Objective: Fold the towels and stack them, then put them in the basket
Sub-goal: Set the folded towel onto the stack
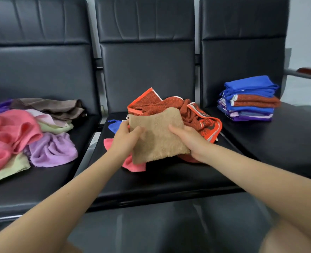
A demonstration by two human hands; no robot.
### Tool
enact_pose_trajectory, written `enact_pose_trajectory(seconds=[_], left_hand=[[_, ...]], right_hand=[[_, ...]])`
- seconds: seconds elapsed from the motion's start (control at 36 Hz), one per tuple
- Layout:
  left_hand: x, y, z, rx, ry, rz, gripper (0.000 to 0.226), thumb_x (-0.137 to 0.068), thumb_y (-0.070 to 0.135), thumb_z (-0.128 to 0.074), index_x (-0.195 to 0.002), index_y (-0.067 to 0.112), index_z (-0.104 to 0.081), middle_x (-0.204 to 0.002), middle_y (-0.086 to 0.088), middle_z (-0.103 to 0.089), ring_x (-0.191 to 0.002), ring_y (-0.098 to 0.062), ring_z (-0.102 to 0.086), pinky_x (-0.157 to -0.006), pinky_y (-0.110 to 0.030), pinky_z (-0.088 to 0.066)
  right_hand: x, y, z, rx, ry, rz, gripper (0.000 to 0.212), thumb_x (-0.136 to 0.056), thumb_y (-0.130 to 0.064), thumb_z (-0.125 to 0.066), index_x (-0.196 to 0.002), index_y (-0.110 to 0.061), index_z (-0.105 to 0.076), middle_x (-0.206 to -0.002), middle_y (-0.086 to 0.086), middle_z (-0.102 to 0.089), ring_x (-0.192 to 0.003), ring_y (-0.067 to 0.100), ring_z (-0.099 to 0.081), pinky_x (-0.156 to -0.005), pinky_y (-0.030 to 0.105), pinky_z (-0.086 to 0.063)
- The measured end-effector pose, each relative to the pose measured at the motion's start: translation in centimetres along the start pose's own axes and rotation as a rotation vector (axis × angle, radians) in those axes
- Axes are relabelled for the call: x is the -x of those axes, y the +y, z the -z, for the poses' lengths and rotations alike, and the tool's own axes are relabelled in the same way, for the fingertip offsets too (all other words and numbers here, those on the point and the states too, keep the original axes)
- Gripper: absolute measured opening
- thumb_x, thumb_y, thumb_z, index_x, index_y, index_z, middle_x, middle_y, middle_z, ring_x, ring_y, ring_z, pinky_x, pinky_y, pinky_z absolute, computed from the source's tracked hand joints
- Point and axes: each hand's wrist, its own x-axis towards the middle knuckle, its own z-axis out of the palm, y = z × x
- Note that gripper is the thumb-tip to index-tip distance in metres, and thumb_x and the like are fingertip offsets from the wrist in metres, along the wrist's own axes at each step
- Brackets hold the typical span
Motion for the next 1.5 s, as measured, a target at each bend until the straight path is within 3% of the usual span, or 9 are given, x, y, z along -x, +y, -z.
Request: enact_pose_trajectory(seconds=[0.14, 0.22, 0.33, 0.47, 0.61, 0.86, 0.97, 1.22, 1.5], left_hand=[[-0.5, 1.4, -3.1, -0.009, -0.062, 0.019, 0.038, -0.088, 0.039, -0.059, -0.123, 0.028, -0.052, -0.109, 0.007, -0.061, -0.097, -0.015, -0.059, -0.083, -0.031, -0.052], [-0.3, 2.1, -6.3, 0.09, -0.149, 0.056, 0.021, -0.096, 0.023, -0.051, -0.115, 0.015, -0.059, -0.093, 0.0, -0.057, -0.073, -0.013, -0.054, -0.05, -0.023, -0.045], [0.3, 2.8, -10.8, 0.097, -0.178, 0.038, 0.026, -0.099, 0.019, -0.046, -0.123, 0.018, -0.055, -0.106, 0.0, -0.057, -0.075, -0.013, -0.055, -0.057, -0.027, -0.05], [0.6, 3.6, -16.2, 0.042, -0.172, -0.06, 0.039, -0.1, 0.015, -0.042, -0.138, 0.013, -0.048, -0.117, 0.0, -0.051, -0.071, -0.006, -0.05, -0.049, -0.011, -0.046], [0.9, 4.6, -21.4, 0.022, -0.25, -0.074, 0.037, -0.099, 0.014, -0.043, -0.136, 0.011, -0.051, -0.123, -0.003, -0.055, -0.111, -0.024, -0.056, -0.098, -0.042, -0.048], [1.1, 5.6, -31.8, -0.047, -0.462, -0.073, 0.047, -0.095, 0.021, -0.052, -0.141, 0.014, -0.046, -0.133, -0.003, -0.055, -0.119, -0.028, -0.056, -0.103, -0.041, -0.045], [2.0, 5.4, -35.1, -0.211, -0.613, -0.168, 0.034, -0.094, 0.024, -0.053, -0.126, 0.014, -0.06, -0.118, -0.006, -0.066, -0.109, -0.027, -0.061, -0.094, -0.036, -0.049], [0.2, 5.1, -33.8, -0.346, -0.496, -0.214, 0.021, -0.092, 0.021, -0.051, -0.1, 0.017, -0.07, -0.095, 0.002, -0.064, -0.098, -0.019, -0.06, -0.078, -0.023, -0.041], [-4.1, 4.5, -19.4, -0.249, -0.259, -0.257, 0.013, -0.094, 0.018, -0.053, -0.088, 0.021, -0.065, -0.075, 0.009, -0.059, -0.073, -0.012, -0.056, -0.066, -0.021, -0.047]], right_hand=[[0.1, -1.6, 3.1, 0.034, 0.154, 0.117, 0.028, -0.101, -0.025, -0.051, -0.128, -0.02, -0.056, -0.121, -0.001, -0.065, -0.109, 0.017, -0.063, -0.096, 0.034, -0.05], [0.4, -2.0, 5.4, 0.125, 0.251, 0.105, 0.028, -0.101, -0.026, -0.049, -0.127, -0.015, -0.054, -0.092, 0.007, -0.066, -0.071, 0.019, -0.065, -0.056, 0.027, -0.049], [0.8, -2.3, 9.5, 0.194, 0.333, -0.048, 0.016, -0.098, -0.028, -0.054, -0.107, -0.014, -0.058, -0.069, 0.006, -0.056, -0.034, 0.008, -0.046, -0.032, 0.017, -0.031], [2.1, -2.5, 15.7, -0.003, 0.317, -0.159, 0.006, -0.088, -0.015, -0.06, -0.092, -0.011, -0.06, -0.064, 0.003, -0.055, -0.047, 0.01, -0.047, -0.036, 0.019, -0.032], [3.5, -1.8, 21.2, -0.1, 0.409, -0.051, 0.025, -0.088, -0.006, -0.056, -0.111, -0.008, -0.065, -0.095, 0.007, -0.069, -0.083, 0.016, -0.065, -0.067, 0.027, -0.05], [5.2, 0.6, 30.7, -0.153, 0.847, 0.111, 0.045, -0.088, 0.001, -0.062, -0.132, -0.002, -0.053, -0.119, 0.014, -0.061, -0.101, 0.02, -0.06, -0.083, 0.028, -0.051], [6.6, 1.7, 33.2, 0.236, 0.92, -0.025, 0.053, -0.087, -0.007, -0.063, -0.138, -0.007, -0.05, -0.137, 0.009, -0.053, -0.123, 0.023, -0.051, -0.102, 0.027, -0.039], [7.1, 1.7, 32.8, 1.188, 0.94, -0.158, 0.044, -0.086, -0.024, -0.056, -0.13, -0.02, -0.058, -0.128, 0.01, -0.055, -0.123, 0.032, -0.045, -0.097, 0.041, -0.041], [3.0, 0.5, 22.8, 0.846, 0.558, 0.171, 0.012, -0.09, -0.022, -0.059, -0.084, -0.032, -0.063, -0.075, -0.01, -0.065, -0.072, 0.008, -0.058, -0.068, 0.027, -0.048]])
